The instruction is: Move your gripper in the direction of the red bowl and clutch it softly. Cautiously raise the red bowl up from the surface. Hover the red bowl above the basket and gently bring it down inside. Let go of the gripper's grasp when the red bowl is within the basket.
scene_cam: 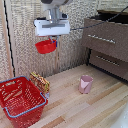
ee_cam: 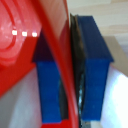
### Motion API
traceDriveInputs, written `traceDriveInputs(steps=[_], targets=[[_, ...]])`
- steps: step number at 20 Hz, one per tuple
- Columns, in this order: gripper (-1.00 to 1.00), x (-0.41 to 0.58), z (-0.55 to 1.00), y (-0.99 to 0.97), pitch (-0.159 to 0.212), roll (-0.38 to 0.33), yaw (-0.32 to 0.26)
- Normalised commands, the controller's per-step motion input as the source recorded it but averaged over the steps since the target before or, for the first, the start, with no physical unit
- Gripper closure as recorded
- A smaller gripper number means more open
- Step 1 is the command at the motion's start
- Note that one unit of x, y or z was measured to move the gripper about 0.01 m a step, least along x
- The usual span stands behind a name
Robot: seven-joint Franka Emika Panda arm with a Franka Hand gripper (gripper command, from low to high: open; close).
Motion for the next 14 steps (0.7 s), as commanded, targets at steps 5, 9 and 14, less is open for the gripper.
traceDriveInputs(steps=[5, 9, 14], targets=[[1.0, -0.318, -0.07, 0.96, -0.044, 0.0, 0.0], [1.0, -0.388, -0.39, 0.94, -0.052, -0.03, 0.0], [1.0, -0.282, -0.85, 0.83, -0.095, -0.151, 0.0]])
